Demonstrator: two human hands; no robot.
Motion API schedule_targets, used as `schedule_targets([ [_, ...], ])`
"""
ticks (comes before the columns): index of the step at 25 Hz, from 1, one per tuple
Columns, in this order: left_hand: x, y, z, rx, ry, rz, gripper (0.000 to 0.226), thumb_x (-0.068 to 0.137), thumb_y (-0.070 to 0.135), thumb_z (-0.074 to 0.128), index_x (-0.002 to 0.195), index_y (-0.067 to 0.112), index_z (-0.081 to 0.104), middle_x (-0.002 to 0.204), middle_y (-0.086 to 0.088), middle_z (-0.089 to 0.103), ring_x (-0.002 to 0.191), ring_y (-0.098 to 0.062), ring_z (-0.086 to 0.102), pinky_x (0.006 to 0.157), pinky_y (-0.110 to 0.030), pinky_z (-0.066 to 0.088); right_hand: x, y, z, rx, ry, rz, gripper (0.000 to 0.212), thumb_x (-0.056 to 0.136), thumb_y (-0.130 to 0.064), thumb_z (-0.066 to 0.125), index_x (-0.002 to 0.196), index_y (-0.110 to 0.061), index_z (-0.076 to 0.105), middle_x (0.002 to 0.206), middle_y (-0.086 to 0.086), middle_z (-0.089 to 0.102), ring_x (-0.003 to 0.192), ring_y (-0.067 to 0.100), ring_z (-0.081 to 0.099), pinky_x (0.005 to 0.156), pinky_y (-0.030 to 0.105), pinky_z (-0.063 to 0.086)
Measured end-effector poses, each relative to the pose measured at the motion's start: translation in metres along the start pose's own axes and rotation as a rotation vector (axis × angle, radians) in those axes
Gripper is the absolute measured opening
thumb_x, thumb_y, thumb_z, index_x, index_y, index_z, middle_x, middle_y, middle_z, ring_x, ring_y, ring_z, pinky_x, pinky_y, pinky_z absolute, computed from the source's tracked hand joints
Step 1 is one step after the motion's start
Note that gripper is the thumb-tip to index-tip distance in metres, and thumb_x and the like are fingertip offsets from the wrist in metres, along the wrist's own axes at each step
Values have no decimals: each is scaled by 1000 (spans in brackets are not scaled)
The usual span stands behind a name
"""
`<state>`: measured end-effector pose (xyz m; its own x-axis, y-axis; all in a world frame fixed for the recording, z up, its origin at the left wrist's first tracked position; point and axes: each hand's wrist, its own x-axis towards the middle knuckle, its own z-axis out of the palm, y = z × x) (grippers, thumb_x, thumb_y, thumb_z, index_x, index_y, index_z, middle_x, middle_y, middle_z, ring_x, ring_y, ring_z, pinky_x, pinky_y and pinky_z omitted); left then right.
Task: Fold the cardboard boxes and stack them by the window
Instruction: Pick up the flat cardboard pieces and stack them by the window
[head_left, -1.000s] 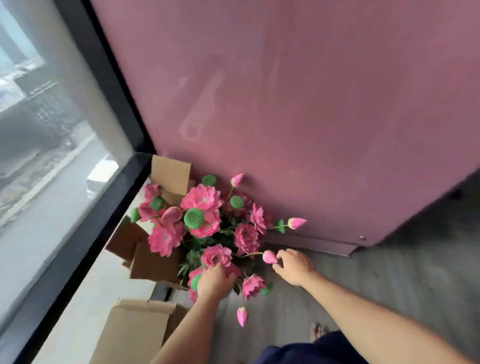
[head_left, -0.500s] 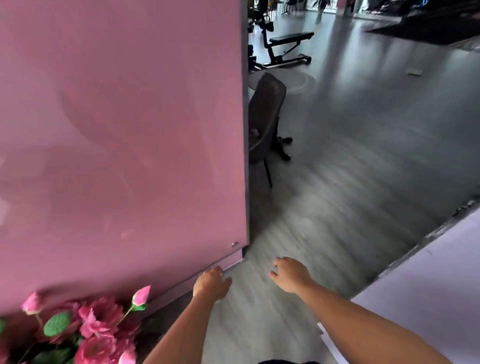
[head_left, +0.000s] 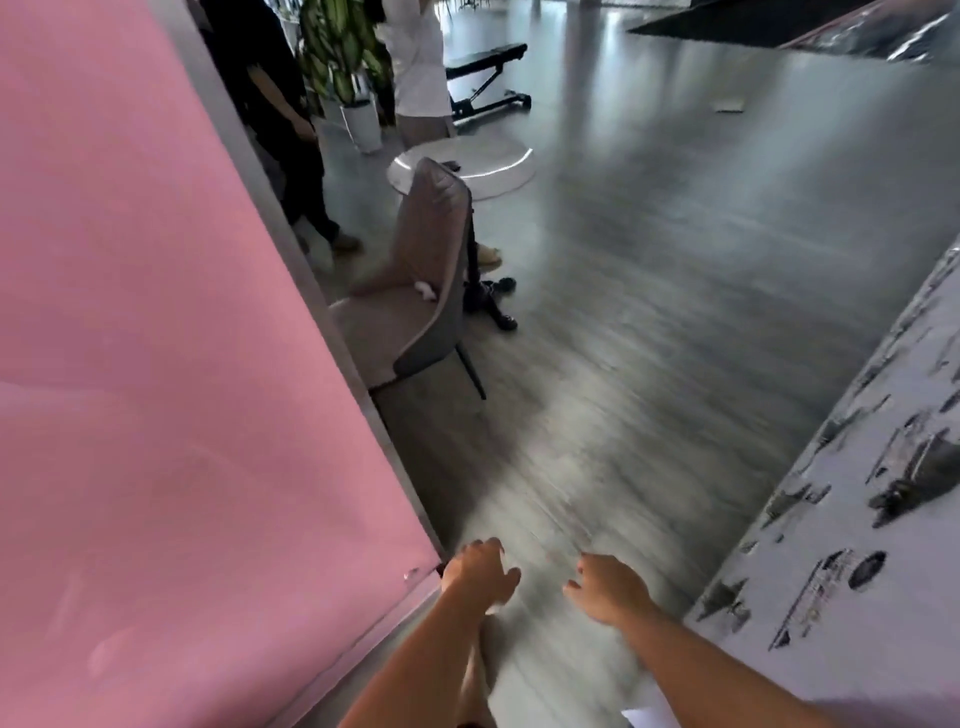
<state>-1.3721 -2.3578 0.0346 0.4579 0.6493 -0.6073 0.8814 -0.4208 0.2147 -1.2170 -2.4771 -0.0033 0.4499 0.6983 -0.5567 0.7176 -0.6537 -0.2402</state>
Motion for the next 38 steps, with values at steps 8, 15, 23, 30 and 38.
schedule_targets([
  [8, 161, 77, -100, 145, -119, 251, 52, 97, 50, 49, 139, 19, 49, 142, -6, 51, 131, -26, 50, 104, -35, 43, 121, 20, -107, 193, 39, 289, 49, 96, -49, 49, 132, -17, 56, 136, 6, 58, 124, 25, 57, 99, 31, 47],
  [15, 294, 157, -188, 313, -138, 386, 53, 99, 49, 48, 139, 14, 48, 140, -10, 52, 128, -29, 51, 103, -36, 44, 224, 37, -191, 330, 70, 394, 43, 95, -47, 51, 125, -19, 61, 131, 5, 63, 119, 25, 59, 93, 31, 49],
  [23, 444, 289, -272, 256, -122, 356, 53, 100, 50, 48, 140, 15, 48, 138, -8, 55, 123, -27, 54, 100, -37, 45, 380, 120, -324, 226, 2, 362, 40, 96, -43, 50, 127, -18, 58, 129, 6, 61, 112, 26, 61, 81, 32, 46],
  [30, 571, 379, -359, 130, -97, 259, 39, 96, 40, 52, 125, 14, 58, 128, -8, 60, 114, -25, 58, 90, -34, 48, 538, 167, -458, 165, -52, 296, 37, 99, -45, 50, 122, -17, 57, 119, 6, 62, 105, 24, 62, 81, 33, 49],
  [38, 763, 468, -469, 235, -145, 327, 41, 98, 37, 47, 129, 12, 57, 133, -12, 59, 120, -31, 57, 98, -37, 49, 717, 192, -583, 161, -65, 307, 36, 98, -47, 50, 116, -18, 57, 113, 4, 62, 104, 24, 62, 82, 35, 52],
])
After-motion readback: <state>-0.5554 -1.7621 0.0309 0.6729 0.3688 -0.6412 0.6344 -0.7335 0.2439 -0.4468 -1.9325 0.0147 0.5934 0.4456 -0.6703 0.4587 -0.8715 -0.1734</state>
